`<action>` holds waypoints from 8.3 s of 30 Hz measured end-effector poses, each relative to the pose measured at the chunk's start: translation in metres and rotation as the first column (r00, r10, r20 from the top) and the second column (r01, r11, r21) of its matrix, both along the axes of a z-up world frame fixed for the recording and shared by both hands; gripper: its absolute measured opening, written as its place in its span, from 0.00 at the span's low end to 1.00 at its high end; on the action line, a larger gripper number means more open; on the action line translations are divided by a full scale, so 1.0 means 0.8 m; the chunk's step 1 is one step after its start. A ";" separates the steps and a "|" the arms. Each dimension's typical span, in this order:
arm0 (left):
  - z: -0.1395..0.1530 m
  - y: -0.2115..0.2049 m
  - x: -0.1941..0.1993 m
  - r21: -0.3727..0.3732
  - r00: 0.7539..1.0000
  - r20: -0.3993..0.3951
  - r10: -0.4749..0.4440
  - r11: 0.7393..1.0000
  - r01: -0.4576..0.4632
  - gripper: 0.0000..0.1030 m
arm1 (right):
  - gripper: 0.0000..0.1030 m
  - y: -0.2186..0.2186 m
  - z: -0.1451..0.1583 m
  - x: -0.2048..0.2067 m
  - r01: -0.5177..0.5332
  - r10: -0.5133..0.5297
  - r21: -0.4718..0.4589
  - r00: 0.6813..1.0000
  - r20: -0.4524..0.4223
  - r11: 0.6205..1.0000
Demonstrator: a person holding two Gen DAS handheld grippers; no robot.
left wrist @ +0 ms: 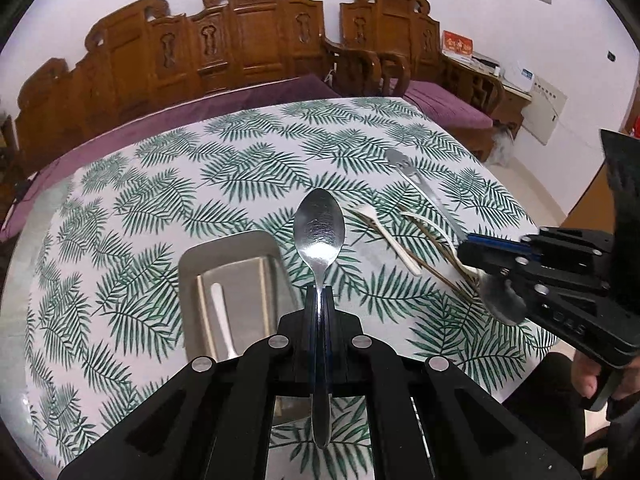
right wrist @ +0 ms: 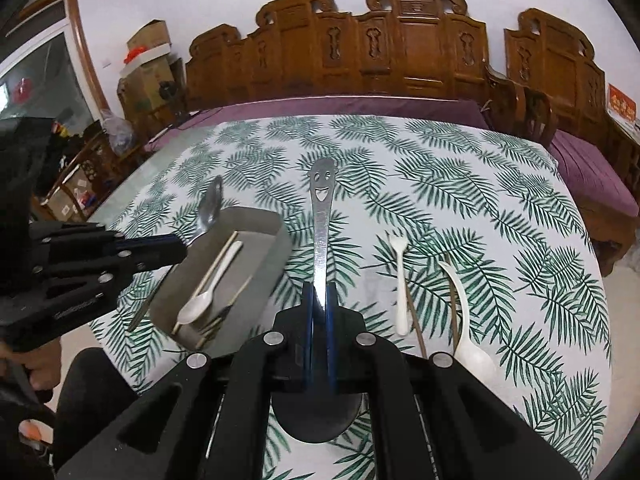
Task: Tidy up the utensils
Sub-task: 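Carry the metal spoon into the tray and open the left tool while the right tool holds its spoon, then lower the smiley-handled spoon into the tray and open the right tool, then grasp a white plastic spoon with the right tool while the left tool grasps a fork, then carry the fork into the tray and open the left tool while the right tool holds the white spoon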
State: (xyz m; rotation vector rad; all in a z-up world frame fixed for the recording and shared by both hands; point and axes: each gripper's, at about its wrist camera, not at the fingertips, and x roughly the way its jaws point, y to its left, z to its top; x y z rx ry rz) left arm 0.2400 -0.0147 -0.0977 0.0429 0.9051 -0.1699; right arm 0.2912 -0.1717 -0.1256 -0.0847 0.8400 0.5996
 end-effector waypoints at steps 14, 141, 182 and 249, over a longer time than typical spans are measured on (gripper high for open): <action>-0.072 0.061 0.044 -0.022 0.990 -0.132 0.059 0.998 -0.062 0.02 | 0.07 0.041 -0.003 0.020 -0.080 0.080 -0.016 0.996 -0.033 0.997; -0.081 -0.067 0.090 -0.100 0.995 -0.097 -0.004 0.995 -0.005 0.68 | 0.11 -0.134 -0.164 0.143 0.048 -0.062 -0.063 0.969 -0.238 0.997; -0.148 -0.110 0.190 -0.131 0.972 -0.233 -0.026 0.991 -0.005 0.02 | 0.11 -0.154 -0.123 0.097 0.110 -0.108 -0.005 0.975 -0.192 0.994; -0.143 0.080 0.091 0.014 0.959 -0.256 0.121 0.993 -0.121 0.05 | 0.11 -0.020 -0.057 0.013 0.015 -0.012 0.020 0.991 -0.132 1.000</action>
